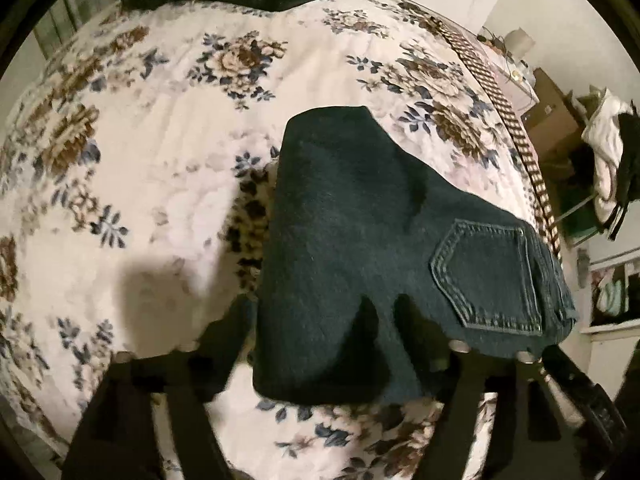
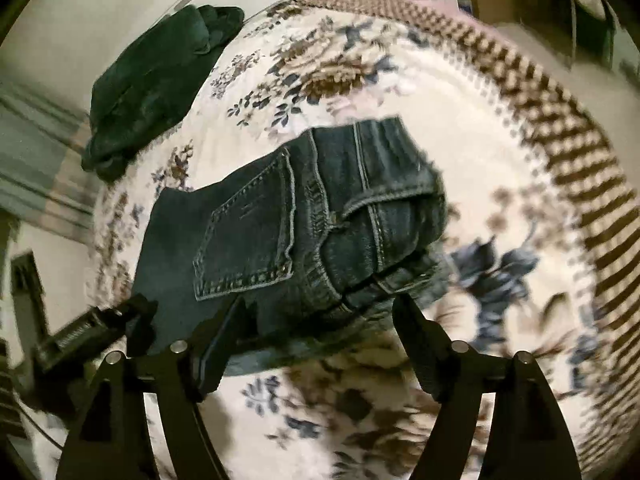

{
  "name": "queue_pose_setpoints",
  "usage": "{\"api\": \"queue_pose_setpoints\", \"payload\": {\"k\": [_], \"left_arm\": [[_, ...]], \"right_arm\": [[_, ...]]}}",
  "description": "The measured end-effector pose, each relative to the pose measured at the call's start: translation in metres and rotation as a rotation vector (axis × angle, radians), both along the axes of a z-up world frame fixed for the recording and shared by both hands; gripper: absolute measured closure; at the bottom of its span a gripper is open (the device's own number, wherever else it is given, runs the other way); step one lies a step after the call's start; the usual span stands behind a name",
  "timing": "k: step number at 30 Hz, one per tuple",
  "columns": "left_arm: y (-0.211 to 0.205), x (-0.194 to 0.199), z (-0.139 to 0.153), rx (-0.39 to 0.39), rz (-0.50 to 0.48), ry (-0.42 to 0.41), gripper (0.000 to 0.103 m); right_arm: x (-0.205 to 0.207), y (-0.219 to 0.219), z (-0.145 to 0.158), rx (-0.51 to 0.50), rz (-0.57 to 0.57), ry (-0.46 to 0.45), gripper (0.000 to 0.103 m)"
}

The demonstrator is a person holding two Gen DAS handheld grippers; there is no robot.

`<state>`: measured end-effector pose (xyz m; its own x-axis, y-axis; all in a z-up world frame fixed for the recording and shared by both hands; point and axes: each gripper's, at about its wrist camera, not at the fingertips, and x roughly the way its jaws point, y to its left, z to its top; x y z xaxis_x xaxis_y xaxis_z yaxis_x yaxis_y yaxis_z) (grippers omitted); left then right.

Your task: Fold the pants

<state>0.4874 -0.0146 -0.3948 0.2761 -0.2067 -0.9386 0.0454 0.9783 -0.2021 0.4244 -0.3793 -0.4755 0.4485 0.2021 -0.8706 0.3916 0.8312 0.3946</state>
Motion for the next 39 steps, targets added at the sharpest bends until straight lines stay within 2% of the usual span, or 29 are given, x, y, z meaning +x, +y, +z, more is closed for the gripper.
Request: {"api": "queue_pose_setpoints", "payload": {"k": [3, 6, 10, 11, 16, 24, 39], "left_arm": [[-0.010, -0.011, 0.011, 0.065, -0.037, -0.016, 0.021], [-0.019, -0.022, 0.024, 0.113, -0.069, -0.043, 0.020], [-0.025, -0.038, 0.045, 0.135, -0.083, -0.073, 0.020], [-0.025, -0.042, 0.052, 0.141, -0.085, -0.082, 0.020], [-0.025, -0.070, 0.088, 0.182, -0.066, -0.140, 0.020], [-0.020, -0.129, 0.152, 0.167, -0.025, -0.212, 0.020], [-0.033, -0.286, 0.295, 0.163, -0.014, -0.420, 0.020]], "right_arm": [[-0.010, 0.010, 0.020, -0.102, 0.035, 0.005, 0.025], [-0.019, 0.018, 0.038, -0.182, 0.055, 0.011, 0.024], [-0.031, 0.027, 0.065, -0.280, 0.072, -0.005, 0.003], [-0.035, 0.029, 0.075, -0.307, 0.076, -0.015, 0.000], [-0.059, 0.037, 0.117, -0.409, 0.077, -0.060, 0.000], [-0.117, 0.039, 0.191, -0.449, 0.080, -0.121, 0.000], [-0.288, 0.040, 0.359, -0.493, 0.083, -0.314, 0.000]]}}
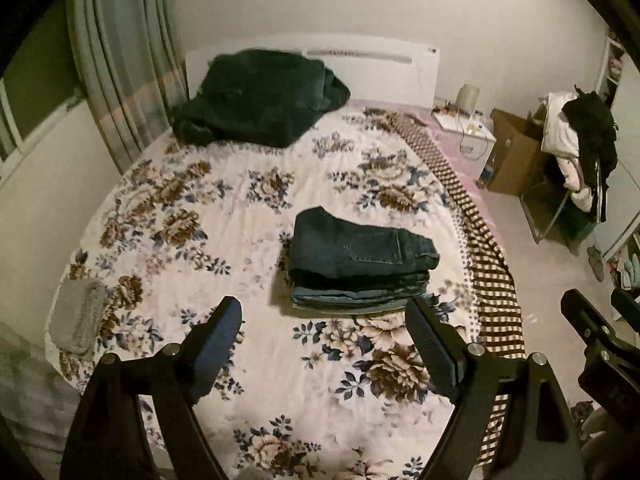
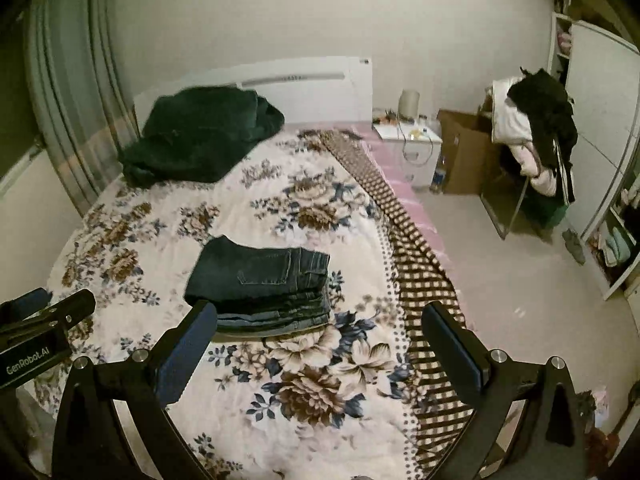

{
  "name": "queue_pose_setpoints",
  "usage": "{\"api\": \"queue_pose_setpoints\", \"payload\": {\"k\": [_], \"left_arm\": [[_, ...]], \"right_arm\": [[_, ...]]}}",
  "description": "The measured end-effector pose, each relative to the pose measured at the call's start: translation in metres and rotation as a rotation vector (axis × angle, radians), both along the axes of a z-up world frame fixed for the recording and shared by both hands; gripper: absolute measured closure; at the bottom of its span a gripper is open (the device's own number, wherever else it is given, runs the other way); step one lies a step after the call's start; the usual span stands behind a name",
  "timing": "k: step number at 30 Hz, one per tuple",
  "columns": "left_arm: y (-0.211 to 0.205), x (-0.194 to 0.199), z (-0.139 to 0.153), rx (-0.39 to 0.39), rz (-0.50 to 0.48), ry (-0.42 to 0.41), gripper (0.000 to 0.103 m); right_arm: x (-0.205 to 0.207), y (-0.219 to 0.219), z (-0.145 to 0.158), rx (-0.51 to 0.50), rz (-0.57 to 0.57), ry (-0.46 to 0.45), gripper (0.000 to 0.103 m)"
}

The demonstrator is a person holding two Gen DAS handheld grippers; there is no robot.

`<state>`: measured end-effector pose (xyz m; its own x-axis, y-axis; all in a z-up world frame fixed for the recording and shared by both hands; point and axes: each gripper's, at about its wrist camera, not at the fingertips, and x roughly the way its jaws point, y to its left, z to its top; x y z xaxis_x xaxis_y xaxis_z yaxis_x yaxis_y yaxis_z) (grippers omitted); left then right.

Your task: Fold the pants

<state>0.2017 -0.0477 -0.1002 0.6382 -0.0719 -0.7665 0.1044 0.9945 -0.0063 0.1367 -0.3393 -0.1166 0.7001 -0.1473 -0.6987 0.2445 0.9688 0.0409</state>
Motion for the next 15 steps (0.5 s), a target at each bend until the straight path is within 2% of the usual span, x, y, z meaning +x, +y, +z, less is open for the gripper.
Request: {"api": "queue_pose_setpoints", "payload": {"k": [5, 7, 15], "left_arm": [[-0.004, -0.041, 0.029, -0.002, 0.007, -0.037, 0.019], [-0.006, -0.054, 0.037, -0.008, 0.008, -0.041, 0.001], [-0.001, -0.091, 0.064, -0.022, 0.040, -0.081, 0.001]], "right_arm": [[-0.051, 0.002, 0.045, -0.004, 0.041, -0.036, 0.000], [-0.070, 0.004, 0.060, -0.014, 0.050, -0.053, 0.000], [-0.117, 0.008, 0.102, -0.013, 0.045, -0.089, 0.000]]}}
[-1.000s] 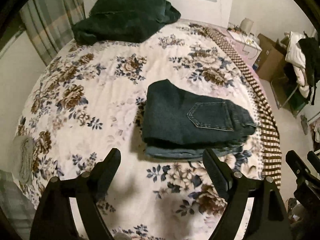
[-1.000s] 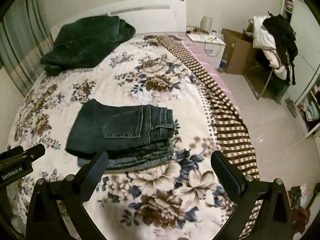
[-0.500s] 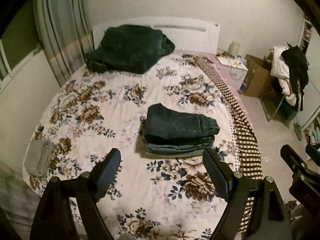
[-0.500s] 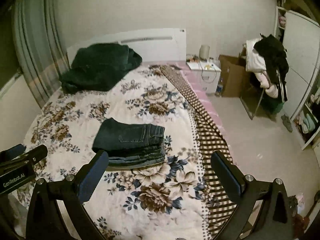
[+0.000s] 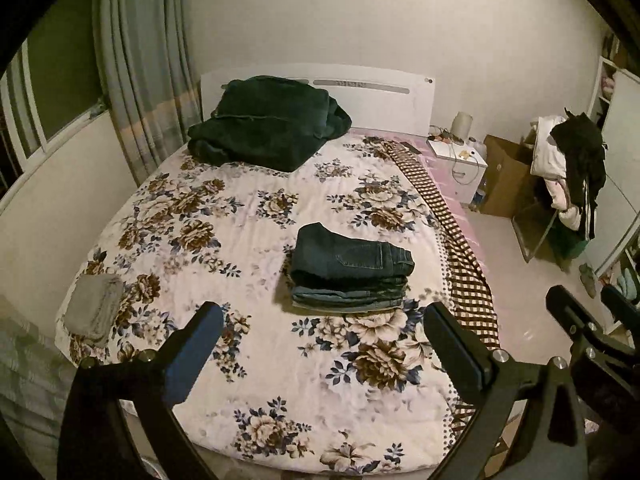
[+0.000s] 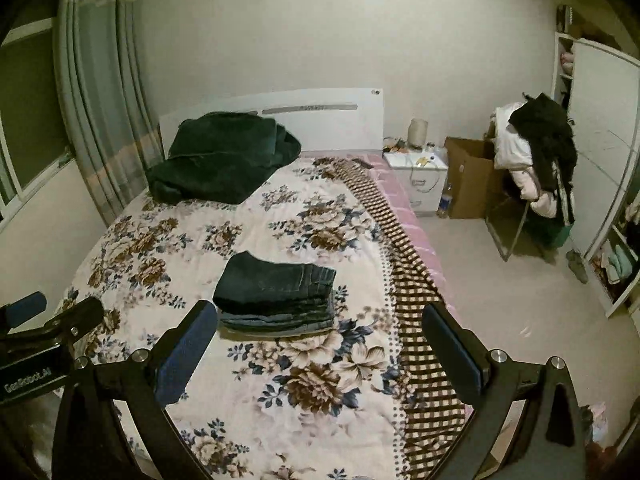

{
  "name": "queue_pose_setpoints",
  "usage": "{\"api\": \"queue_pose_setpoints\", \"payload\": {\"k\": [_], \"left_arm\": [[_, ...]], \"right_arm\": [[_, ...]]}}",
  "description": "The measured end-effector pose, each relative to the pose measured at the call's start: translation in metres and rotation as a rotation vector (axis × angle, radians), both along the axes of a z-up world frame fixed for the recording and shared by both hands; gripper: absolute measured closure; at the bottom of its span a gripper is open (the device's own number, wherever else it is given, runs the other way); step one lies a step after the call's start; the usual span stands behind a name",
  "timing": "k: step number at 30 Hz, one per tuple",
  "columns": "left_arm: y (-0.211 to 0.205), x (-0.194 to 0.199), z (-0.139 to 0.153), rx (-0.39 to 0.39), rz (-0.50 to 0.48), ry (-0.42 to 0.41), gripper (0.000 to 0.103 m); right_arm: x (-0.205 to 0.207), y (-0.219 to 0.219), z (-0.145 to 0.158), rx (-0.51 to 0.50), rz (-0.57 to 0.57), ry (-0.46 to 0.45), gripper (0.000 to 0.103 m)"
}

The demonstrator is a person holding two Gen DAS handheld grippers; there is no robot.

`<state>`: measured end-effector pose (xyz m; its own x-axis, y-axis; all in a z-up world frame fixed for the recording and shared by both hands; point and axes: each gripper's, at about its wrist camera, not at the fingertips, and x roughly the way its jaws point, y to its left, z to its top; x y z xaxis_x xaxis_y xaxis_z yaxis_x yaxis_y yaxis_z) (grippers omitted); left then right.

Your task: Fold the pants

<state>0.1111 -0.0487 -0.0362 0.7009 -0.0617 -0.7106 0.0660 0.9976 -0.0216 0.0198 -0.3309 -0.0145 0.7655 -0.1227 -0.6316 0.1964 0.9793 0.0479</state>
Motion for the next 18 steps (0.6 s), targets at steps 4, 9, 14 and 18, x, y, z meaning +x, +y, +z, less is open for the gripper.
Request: {"api": "queue_pose_setpoints", "payload": {"k": [4, 9, 14, 18], "left_arm": [[0.005, -0.014, 0.007, 0.019, -0.001, -0.015, 0.001], [0.017, -0.016, 0.008, 0.024, 0.015, 0.031, 0.001], [0.026, -0.024, 0.014, 0.034, 0.032, 0.027, 0.001], [0.030, -0.031, 0.020, 0.038, 0.039, 0.017, 0.001]], "right_arm": [[-0.007, 0.007, 0.014, -0.010, 0.002, -0.006, 0.000], [-0.015, 0.017, 0.026, -0.012, 0.003, 0.015, 0.000], [-0.020, 0.024, 0.035, -0.011, -0.003, 0.032, 0.000], [-0.023, 0.026, 0.041, -0.011, -0.006, 0.039, 0.000]]}}
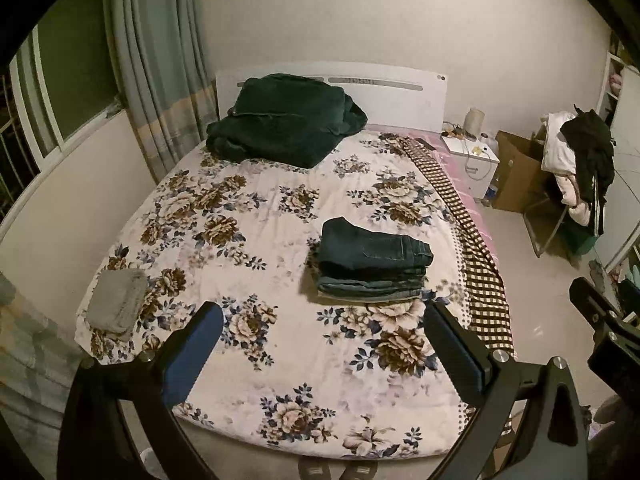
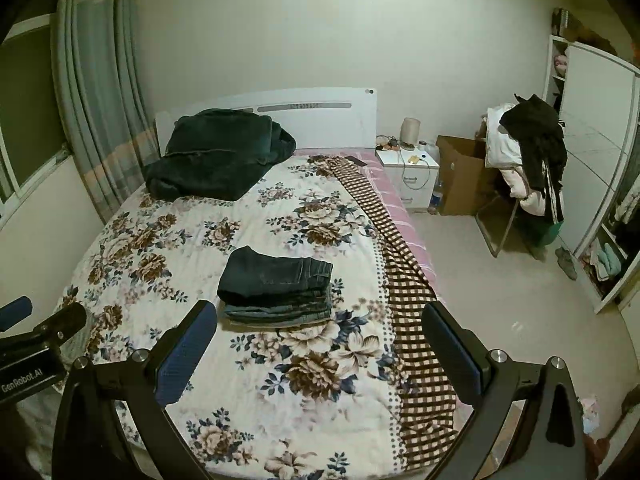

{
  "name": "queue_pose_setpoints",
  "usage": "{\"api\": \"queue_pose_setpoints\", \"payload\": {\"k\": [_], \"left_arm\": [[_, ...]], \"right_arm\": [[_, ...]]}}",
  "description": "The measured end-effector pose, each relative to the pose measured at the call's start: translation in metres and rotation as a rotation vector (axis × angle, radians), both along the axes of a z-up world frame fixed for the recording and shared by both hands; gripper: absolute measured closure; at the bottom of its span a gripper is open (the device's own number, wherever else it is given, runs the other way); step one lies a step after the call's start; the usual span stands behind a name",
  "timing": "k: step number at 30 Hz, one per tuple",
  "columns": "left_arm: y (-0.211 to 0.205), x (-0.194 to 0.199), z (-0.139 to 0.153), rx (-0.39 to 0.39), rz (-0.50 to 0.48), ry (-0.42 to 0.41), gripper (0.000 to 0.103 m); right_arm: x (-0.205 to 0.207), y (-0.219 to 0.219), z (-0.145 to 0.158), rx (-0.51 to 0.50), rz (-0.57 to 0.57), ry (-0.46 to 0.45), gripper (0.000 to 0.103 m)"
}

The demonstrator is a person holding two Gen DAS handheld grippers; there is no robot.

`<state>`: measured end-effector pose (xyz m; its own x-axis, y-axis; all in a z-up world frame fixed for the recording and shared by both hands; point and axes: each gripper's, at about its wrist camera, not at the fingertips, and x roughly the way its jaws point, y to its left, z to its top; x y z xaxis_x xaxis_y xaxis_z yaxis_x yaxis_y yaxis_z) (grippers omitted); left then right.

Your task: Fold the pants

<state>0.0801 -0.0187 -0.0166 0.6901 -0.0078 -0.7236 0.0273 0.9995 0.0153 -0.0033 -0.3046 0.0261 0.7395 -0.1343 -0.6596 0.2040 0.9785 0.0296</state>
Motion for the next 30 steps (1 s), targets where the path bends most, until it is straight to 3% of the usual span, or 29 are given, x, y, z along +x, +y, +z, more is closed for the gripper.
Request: {"api": "queue_pose_setpoints", "payload": {"k": [30], "left_arm": [[-0.005, -0.011, 0.005, 0.023, 0.011, -0.028, 0.001]], "right_arm": [[-0.007, 0.008, 0.014, 0.015, 0.022, 0.000, 0.000]]}}
